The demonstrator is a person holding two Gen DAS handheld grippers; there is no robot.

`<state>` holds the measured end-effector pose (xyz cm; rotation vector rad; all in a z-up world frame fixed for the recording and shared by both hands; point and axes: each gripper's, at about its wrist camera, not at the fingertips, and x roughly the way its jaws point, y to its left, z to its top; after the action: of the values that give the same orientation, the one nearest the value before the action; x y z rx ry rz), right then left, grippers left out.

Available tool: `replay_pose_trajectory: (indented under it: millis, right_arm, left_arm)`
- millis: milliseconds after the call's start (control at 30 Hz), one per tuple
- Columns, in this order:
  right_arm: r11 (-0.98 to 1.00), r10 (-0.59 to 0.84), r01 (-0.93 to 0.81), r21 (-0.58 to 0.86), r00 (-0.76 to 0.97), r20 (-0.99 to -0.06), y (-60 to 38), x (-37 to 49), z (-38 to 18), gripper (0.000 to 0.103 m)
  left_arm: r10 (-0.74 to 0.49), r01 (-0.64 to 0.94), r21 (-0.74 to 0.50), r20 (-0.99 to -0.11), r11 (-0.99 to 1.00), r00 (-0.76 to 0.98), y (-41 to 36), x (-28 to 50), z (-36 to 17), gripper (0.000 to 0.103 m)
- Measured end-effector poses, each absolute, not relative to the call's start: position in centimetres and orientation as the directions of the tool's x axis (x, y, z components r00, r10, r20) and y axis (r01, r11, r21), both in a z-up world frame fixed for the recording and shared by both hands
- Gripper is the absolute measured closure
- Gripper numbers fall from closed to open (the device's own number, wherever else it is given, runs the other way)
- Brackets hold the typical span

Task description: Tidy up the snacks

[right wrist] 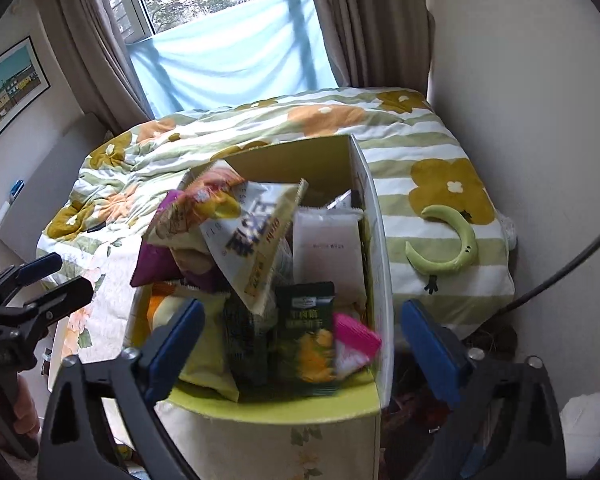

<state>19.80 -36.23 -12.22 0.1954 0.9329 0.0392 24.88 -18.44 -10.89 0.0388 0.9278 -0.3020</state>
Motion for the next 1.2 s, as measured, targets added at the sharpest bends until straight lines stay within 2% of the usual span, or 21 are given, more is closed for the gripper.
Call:
replay_pose_trajectory:
  millis: [167,400,800,1000,1200]
  right_arm:
    - [0.985,0.097,0.059,0.165,0.601,-0.793,-35.5,18.8,-11.7,0.005]
    - [0.988,0.082,0.044,0.147,0.661,-0.746,-32.7,16.6,-8.2,0.005]
    - [0.997,0.043,0.008,0.08,0.785,-0.618,-24.1,8.6,-0.6,0.005]
    - [0.999,0.005,0.026,0.043,0.794,-0.608,-21.1,5.4,-0.1,0.005]
    - [0.998,-0.016,0.046,0.036,0.797,-0.603,-20.2,3.5,-0.5,0.005]
  left_arm:
    - [-0.24,0.27,-0.096,-0.781,0.958,0.576,-17.3,23.9,-10.4,0.001]
    - [-0.24,0.267,-0.083,-0.735,0.96,0.634,-15.0,20.8,-7.1,0.001]
    - [-0.133,0.17,0.006,-0.595,0.985,0.792,-7.4,10.8,-0.1,0.001]
    - [-0.09,0.117,0.014,-0.547,0.993,0.832,-4.4,6.3,0.5,0.001]
    - [-0.081,0.106,0.015,-0.543,0.994,0.836,-2.9,4.5,0.2,0.001]
